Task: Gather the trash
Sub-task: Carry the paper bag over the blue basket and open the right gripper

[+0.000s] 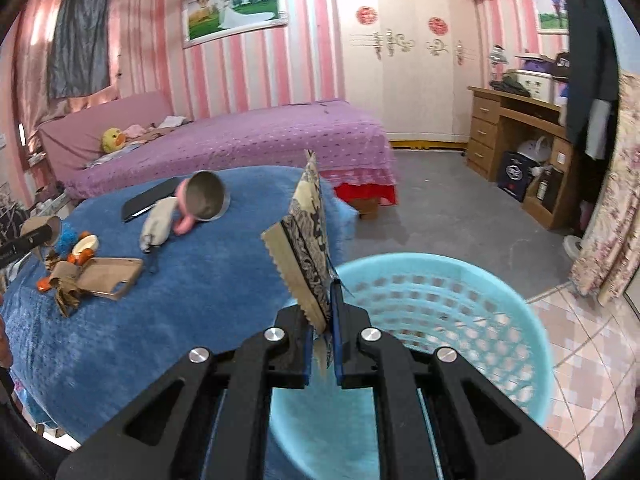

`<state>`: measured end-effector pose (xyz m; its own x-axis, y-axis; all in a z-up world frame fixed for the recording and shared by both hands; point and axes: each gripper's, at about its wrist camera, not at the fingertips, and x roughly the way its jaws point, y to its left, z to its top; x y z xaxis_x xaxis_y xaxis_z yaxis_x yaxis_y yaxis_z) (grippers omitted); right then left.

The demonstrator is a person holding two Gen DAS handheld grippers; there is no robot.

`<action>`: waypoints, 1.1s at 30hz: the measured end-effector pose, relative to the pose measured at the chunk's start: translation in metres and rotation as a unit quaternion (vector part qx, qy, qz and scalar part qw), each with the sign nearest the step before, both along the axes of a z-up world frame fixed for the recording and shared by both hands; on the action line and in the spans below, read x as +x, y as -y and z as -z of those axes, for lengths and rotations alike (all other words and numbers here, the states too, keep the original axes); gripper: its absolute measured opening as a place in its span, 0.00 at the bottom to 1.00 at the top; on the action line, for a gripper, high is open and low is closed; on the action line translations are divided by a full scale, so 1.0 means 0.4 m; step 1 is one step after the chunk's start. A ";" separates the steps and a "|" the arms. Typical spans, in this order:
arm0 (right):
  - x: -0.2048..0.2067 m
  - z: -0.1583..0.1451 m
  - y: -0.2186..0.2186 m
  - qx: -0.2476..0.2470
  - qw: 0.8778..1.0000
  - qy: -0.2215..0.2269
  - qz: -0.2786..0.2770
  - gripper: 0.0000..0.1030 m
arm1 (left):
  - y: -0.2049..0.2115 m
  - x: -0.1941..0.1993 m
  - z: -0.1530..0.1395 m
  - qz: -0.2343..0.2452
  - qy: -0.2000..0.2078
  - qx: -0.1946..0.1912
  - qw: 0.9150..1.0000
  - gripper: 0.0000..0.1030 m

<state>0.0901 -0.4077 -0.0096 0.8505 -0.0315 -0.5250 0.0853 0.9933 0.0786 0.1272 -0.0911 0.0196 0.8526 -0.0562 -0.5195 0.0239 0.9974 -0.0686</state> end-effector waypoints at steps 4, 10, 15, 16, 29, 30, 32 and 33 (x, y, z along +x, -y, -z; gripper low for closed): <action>-0.028 0.019 0.086 -0.004 0.999 -0.014 0.028 0.08 | 0.121 -0.001 0.003 0.033 0.003 0.003 0.999 0.54; -0.049 0.063 0.213 -0.006 0.996 -0.047 0.075 0.08 | 0.328 -0.008 0.034 0.102 -0.002 0.006 0.995 0.54; -0.068 0.075 0.262 -0.003 0.994 -0.049 0.094 0.08 | 0.479 -0.015 0.062 0.157 -0.011 -0.005 0.987 0.54; -0.069 0.074 0.264 -0.002 0.994 -0.049 0.096 0.08 | 0.512 -0.017 0.070 0.168 -0.011 -0.004 0.986 0.54; -0.072 0.085 0.296 0.018 0.993 -0.034 0.110 0.08 | 0.682 0.024 0.100 0.218 -0.025 0.009 0.975 0.80; -0.071 0.088 0.294 0.017 0.993 -0.035 0.108 0.08 | 0.674 0.031 0.099 0.213 -0.022 0.009 0.977 0.84; -0.064 0.092 0.286 0.018 0.994 -0.037 0.103 0.08 | 0.651 0.040 0.100 0.204 -0.024 0.009 0.979 0.86; -0.064 0.092 0.286 0.018 0.994 -0.037 0.100 0.08 | 0.640 0.042 0.099 0.200 -0.024 0.010 0.979 0.87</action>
